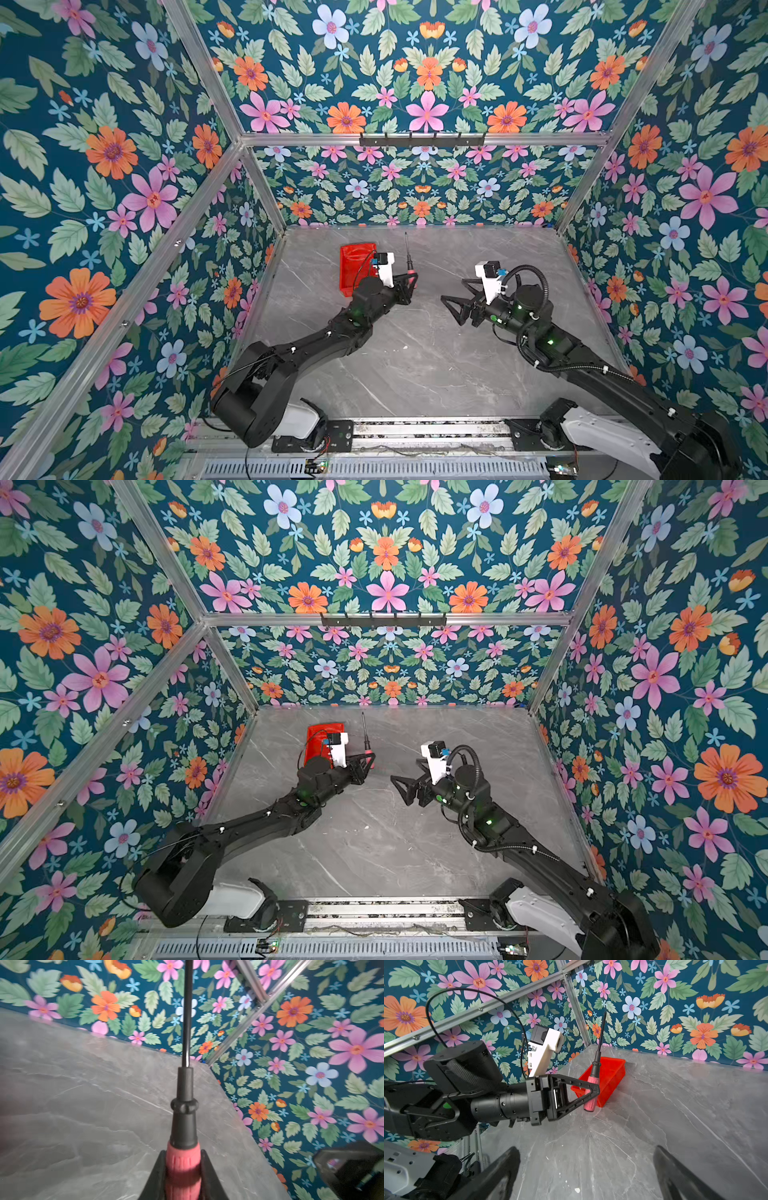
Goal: Put the screwdriver in the bin
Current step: Place the screwdriver in the bin.
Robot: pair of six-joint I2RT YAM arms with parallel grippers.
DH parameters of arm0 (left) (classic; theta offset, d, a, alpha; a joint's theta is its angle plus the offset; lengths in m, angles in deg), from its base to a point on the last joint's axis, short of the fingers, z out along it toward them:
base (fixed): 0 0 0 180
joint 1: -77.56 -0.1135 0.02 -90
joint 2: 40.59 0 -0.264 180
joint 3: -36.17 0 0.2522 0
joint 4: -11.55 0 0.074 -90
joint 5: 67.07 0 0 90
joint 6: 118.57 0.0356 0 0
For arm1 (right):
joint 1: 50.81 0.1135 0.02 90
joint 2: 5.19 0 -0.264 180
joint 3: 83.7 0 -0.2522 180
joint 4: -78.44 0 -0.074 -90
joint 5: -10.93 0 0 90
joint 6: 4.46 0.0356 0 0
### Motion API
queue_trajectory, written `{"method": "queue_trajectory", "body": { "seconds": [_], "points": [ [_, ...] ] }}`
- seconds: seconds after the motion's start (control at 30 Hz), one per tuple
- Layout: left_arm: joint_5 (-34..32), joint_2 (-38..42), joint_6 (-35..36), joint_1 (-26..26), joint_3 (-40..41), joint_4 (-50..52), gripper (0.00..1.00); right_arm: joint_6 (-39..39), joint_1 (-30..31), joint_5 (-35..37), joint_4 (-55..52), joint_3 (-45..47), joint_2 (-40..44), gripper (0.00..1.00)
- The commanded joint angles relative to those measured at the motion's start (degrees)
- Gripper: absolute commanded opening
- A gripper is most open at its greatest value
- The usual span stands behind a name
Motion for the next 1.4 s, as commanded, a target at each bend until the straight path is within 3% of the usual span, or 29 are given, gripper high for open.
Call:
{"method": "queue_trajectory", "body": {
  "seconds": [0.0, 0.17, 0.4, 0.8, 1.37],
  "points": [
    [-2.4, 1.4, 1.8, -3.5, -0.9, 11.6, 0.0, -3.2, 2.1, 3.3, 4.2, -1.6, -2.6, 0.99],
    [-8.8, 1.6, 9.0, -7.6, -4.7, 24.8, 0.0, -7.2, 6.1, 6.4, 3.9, -5.9, -8.1, 0.99],
    [-12.7, -8.4, 15.8, -13.4, -15.9, 37.1, 0.0, -8.0, 9.6, 8.2, 6.9, -9.8, -16.1, 0.99],
    [-10.3, -25.0, 16.3, -20.5, -31.8, 44.2, 0.0, -8.5, 12.0, 9.0, 7.0, -14.9, -22.5, 0.99],
    [-11.5, -33.6, 16.2, -21.4, -36.0, 46.9, 0.0, -8.7, 12.0, 9.0, 5.3, -13.5, -21.3, 0.99]
  ]
}}
